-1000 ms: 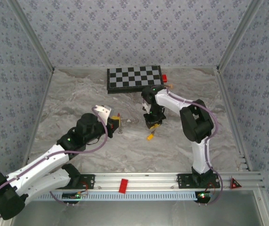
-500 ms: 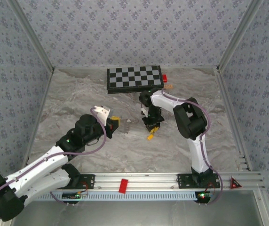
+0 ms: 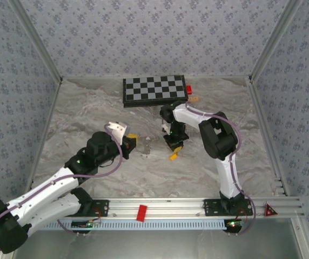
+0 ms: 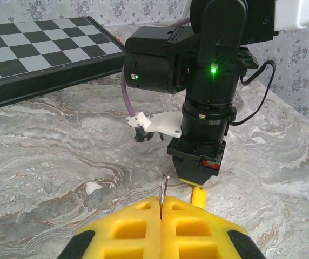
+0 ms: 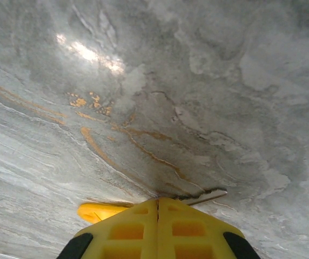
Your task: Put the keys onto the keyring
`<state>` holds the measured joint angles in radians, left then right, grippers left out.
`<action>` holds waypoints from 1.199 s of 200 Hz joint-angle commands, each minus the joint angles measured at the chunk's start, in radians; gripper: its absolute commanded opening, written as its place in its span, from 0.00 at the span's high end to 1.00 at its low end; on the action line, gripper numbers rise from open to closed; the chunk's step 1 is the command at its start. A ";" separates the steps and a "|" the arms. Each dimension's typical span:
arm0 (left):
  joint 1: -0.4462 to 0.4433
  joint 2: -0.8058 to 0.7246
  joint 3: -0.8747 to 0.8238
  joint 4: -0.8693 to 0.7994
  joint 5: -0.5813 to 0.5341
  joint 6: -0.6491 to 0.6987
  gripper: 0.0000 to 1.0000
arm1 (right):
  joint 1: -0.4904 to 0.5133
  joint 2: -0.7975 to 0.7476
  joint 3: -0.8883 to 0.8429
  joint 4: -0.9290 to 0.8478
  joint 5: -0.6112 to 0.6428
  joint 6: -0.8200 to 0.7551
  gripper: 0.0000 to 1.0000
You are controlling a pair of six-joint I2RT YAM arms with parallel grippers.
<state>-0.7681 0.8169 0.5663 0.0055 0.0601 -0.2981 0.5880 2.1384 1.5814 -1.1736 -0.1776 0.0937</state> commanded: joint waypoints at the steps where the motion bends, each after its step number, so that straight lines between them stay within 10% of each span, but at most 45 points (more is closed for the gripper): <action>1: -0.006 -0.008 0.006 0.047 0.007 -0.009 1.00 | 0.004 -0.086 -0.031 0.015 -0.013 0.021 1.00; 124: -0.013 0.050 0.061 0.018 0.008 -0.042 1.00 | 0.018 -0.628 -0.547 0.603 0.144 0.202 1.00; 240: -0.039 0.094 0.097 0.014 0.000 -0.067 1.00 | 0.065 -0.829 -0.730 0.606 0.187 0.274 1.00</action>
<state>-0.7937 0.9051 0.6121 0.0013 0.0593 -0.3538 0.6563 1.2903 0.8417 -0.5220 0.0376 0.3355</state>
